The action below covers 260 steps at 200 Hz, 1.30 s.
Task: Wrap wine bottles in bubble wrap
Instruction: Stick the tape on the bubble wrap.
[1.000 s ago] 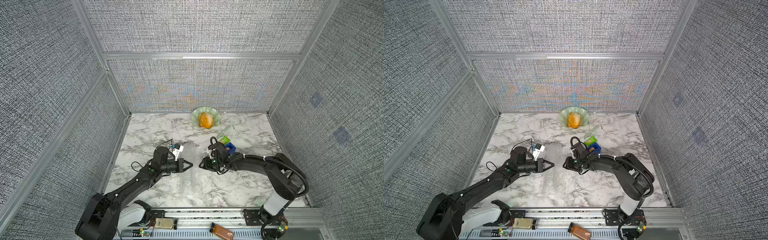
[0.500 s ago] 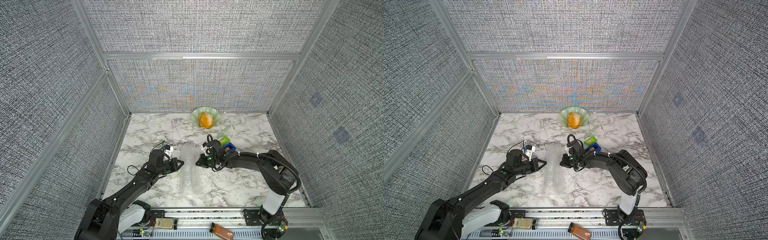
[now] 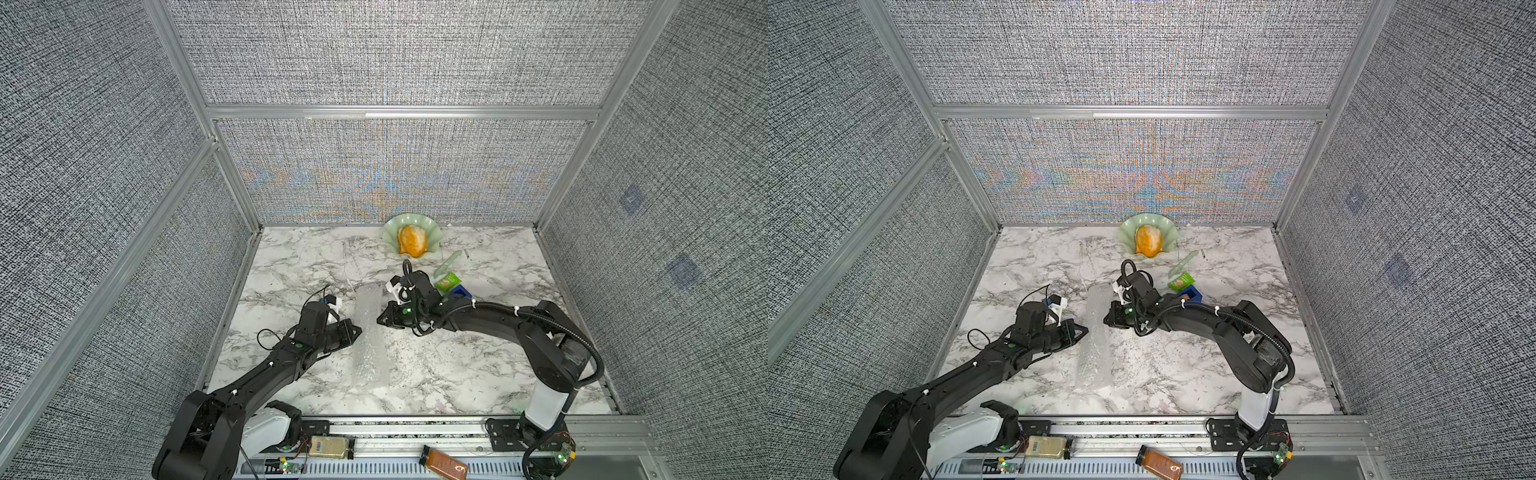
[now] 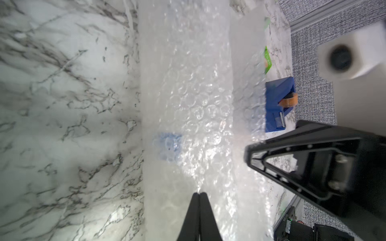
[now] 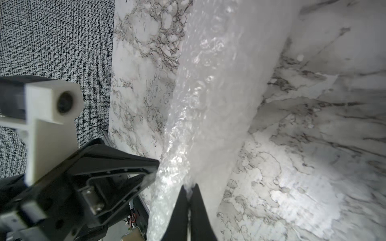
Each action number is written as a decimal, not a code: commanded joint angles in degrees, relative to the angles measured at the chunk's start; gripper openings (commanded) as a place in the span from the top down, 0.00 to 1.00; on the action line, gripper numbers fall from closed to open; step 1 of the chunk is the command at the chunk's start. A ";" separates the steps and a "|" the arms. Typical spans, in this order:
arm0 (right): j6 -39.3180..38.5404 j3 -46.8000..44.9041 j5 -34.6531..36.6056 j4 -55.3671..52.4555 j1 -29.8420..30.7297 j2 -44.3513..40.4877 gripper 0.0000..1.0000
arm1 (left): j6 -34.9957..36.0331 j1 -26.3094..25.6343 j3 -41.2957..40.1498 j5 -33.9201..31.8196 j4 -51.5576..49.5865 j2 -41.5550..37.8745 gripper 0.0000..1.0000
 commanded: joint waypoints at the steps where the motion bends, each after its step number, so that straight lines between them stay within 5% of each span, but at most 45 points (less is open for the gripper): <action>1: -1.10 2.02 -0.76 -2.73 0.59 1.00 1.00 | 0.64 0.05 -0.51 2.78 1.59 2.73 1.00; 43: -2.43 5.31 -1.19 -6.02 1.82 2.45 1.00 | -0.84 0.04 -3.06 7.91 8.83 9.13 1.00; 126: -5.49 5.47 1.02 -12.54 2.10 2.68 1.00 | -5.01 -2.06 -5.35 7.49 22.68 12.08 1.00; 225: -5.18 5.97 -0.90 -10.12 3.50 5.43 1.00 | 4.77 0.02 -0.44 1.82 -4.81 6.08 1.00; 260: -5.26 5.10 -1.45 -9.39 3.46 6.02 0.80 | 7.53 1.34 0.11 1.85 -10.44 4.00 1.00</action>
